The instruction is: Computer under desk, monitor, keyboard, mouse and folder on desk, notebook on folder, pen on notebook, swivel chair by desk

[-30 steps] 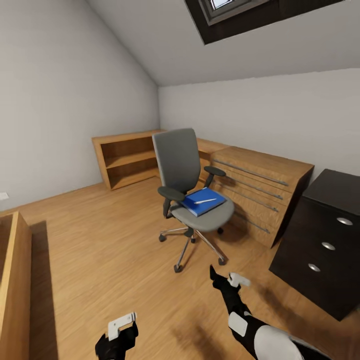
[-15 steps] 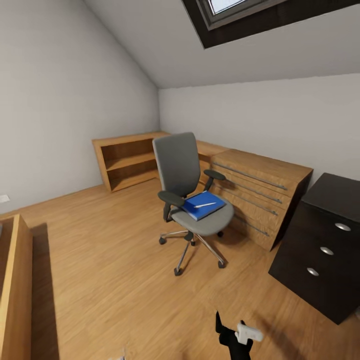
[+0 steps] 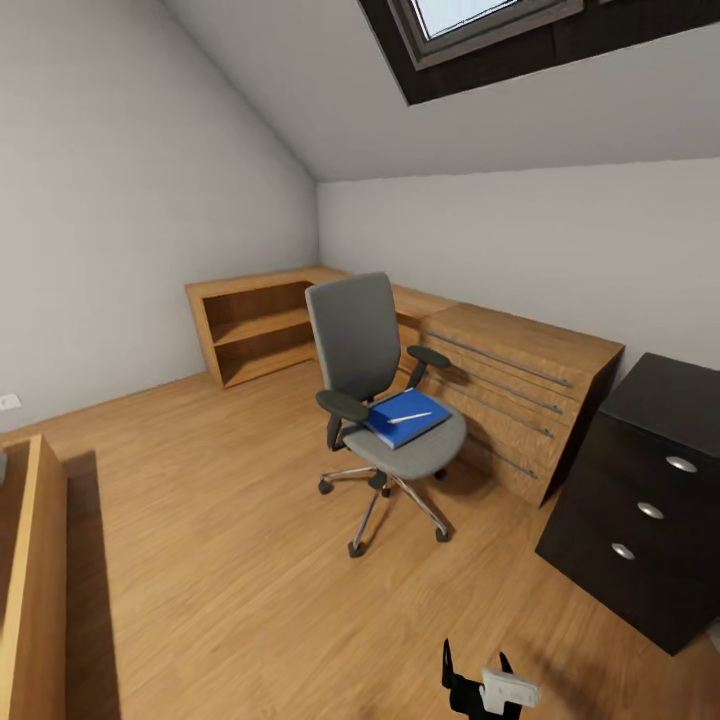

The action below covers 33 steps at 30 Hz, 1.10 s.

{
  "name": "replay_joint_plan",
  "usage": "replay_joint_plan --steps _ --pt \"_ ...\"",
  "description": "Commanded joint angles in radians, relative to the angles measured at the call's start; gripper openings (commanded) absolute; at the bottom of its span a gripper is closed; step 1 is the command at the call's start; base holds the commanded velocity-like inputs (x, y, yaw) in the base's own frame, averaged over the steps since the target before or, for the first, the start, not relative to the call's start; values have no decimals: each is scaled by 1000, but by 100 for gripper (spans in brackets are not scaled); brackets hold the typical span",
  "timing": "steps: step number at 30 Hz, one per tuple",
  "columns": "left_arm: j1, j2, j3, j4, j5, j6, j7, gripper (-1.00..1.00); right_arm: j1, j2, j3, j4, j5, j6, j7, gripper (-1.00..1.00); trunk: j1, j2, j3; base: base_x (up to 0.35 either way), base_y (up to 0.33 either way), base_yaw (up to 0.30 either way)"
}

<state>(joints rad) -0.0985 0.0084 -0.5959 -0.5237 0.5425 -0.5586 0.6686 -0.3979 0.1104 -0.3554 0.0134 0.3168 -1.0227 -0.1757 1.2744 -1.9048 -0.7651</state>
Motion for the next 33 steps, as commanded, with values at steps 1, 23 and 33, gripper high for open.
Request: replay_joint_plan --steps 1,23,33 --pt "-1 1 -9 4 6 -9 7 100 2 0 -3 1 28 -13 -29 100 -4 7 2 0 0 0" --pt "-1 1 -8 67 8 -18 0 100 14 1 -1 -1 98 147 -178 100 -88 161 71 0 0 0" --pt "-1 2 -6 95 7 -20 1 100 14 0 2 -1 99 150 -176 100 -127 231 103 0 0 -25"
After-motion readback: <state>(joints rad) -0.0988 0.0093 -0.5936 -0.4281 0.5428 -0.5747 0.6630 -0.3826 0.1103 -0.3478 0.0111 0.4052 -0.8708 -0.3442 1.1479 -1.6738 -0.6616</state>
